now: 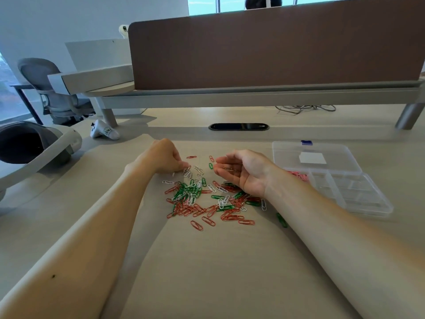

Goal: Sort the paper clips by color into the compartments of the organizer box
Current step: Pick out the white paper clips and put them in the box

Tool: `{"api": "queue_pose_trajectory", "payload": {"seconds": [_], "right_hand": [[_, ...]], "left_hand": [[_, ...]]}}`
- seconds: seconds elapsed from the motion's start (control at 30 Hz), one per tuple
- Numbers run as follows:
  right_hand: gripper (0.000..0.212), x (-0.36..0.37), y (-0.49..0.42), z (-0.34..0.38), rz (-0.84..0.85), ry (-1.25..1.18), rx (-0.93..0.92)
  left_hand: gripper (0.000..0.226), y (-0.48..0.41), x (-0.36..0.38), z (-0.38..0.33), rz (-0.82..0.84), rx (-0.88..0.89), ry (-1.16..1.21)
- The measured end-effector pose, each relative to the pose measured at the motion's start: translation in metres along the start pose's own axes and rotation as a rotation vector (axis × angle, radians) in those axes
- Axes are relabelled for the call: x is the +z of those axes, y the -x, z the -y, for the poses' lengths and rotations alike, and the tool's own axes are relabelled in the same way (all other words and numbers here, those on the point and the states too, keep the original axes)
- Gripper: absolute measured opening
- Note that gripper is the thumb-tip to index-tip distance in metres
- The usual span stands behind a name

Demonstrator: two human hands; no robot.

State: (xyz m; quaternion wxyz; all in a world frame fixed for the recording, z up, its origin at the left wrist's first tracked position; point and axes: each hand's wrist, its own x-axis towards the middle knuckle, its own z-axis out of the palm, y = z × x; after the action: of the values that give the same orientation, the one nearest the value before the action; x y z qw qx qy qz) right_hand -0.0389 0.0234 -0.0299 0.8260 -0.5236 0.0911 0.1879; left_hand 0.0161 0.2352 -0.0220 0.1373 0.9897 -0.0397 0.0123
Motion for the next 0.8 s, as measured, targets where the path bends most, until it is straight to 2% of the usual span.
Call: {"api": "queue_pose_trajectory", "payload": {"seconds": [0.2, 0.43, 0.63, 0.8], "right_hand": [[0.025, 0.001, -0.006, -0.001, -0.014, 0.053, -0.006], [0.025, 0.003, -0.006, -0.002, -0.012, 0.086, -0.020], [0.024, 0.002, -0.006, -0.003, -0.009, 0.085, -0.020], [0.026, 0.002, -0.005, -0.002, 0.008, 0.061, 0.003]], "left_hand": [[0.029, 0.000, 0.003, -0.002, 0.007, -0.068, 0.039], [0.007, 0.005, -0.002, -0.012, 0.073, -0.014, 0.015], [0.011, 0.009, -0.001, -0.015, 0.086, 0.038, -0.097], [0.010, 0.010, -0.007, -0.012, 0.101, 0.053, -0.036]]}}
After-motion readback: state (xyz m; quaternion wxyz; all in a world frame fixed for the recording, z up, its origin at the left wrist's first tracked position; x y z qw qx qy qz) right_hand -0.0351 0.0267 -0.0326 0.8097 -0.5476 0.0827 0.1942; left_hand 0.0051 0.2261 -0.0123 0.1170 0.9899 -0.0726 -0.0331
